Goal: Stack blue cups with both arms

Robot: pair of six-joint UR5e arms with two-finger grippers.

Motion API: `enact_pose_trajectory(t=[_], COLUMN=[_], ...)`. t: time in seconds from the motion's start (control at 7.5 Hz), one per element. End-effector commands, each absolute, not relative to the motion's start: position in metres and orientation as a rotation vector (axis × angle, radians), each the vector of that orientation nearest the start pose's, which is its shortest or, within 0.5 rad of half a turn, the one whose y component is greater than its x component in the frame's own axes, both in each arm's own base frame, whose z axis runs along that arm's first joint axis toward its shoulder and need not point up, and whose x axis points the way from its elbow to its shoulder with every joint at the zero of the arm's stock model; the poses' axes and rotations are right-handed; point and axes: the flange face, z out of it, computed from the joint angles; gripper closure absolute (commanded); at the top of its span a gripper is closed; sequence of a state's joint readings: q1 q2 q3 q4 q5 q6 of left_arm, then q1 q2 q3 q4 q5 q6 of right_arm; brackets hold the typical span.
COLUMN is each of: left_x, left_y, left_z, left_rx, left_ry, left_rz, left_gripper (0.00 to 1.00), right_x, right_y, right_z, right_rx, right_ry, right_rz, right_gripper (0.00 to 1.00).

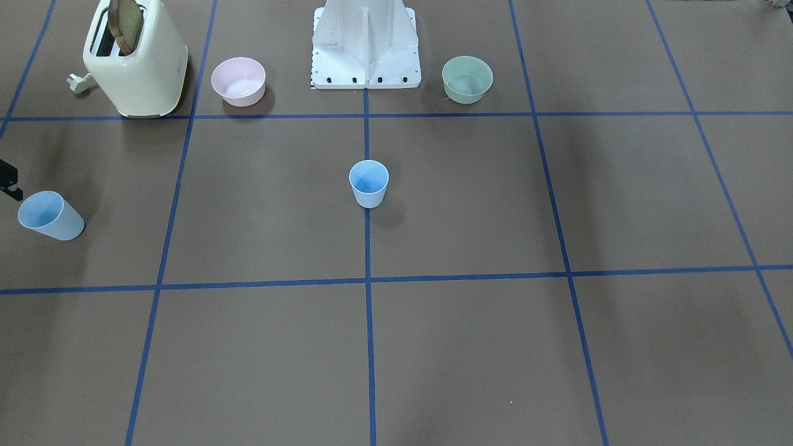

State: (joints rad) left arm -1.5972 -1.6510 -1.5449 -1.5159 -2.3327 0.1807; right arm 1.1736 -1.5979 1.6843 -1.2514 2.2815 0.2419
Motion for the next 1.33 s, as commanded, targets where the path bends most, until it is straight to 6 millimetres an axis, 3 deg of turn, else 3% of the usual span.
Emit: enact_pose_trajectory(t=[0.0, 0.13, 0.4, 0.67, 0.93, 1.07, 1.2], left_x=[-0.078, -0.078, -0.078, -0.078, -0.078, -0.078, -0.078], left_y=[-0.523, -0.523, -0.523, -0.52, -0.52, -0.52, -0.515], left_z=[0.636, 0.637, 0.637, 0.64, 0.642, 0.642, 0.644], left_rx=[0.08, 0.079, 0.078, 0.072, 0.068, 0.067, 0.063], left_ry=[0.759, 0.758, 0.758, 0.758, 0.759, 0.76, 0.761], left_rz=[0.148, 0.147, 0.146, 0.144, 0.138, 0.137, 0.135], left_gripper=[0.01, 0.01, 0.01, 0.01, 0.01, 0.01, 0.01], right_x=[-0.15, -0.154, -0.157, -0.157, -0.155, -0.161, -0.173], right_y=[-0.493, -0.491, -0.49, -0.491, -0.49, -0.503, -0.525], right_z=[0.6, 0.601, 0.6, 0.585, 0.548, 0.52, 0.478], right_rx=[0.113, 0.105, 0.104, 0.131, 0.193, 0.225, 0.243], right_ry=[-0.773, -0.774, -0.773, -0.786, -0.812, -0.828, -0.862], right_rz=[-0.31, -0.314, -0.318, -0.327, -0.345, -0.33, -0.258], right_gripper=[0.03, 0.31, 1.0, 1.0, 1.0, 1.0, 1.0])
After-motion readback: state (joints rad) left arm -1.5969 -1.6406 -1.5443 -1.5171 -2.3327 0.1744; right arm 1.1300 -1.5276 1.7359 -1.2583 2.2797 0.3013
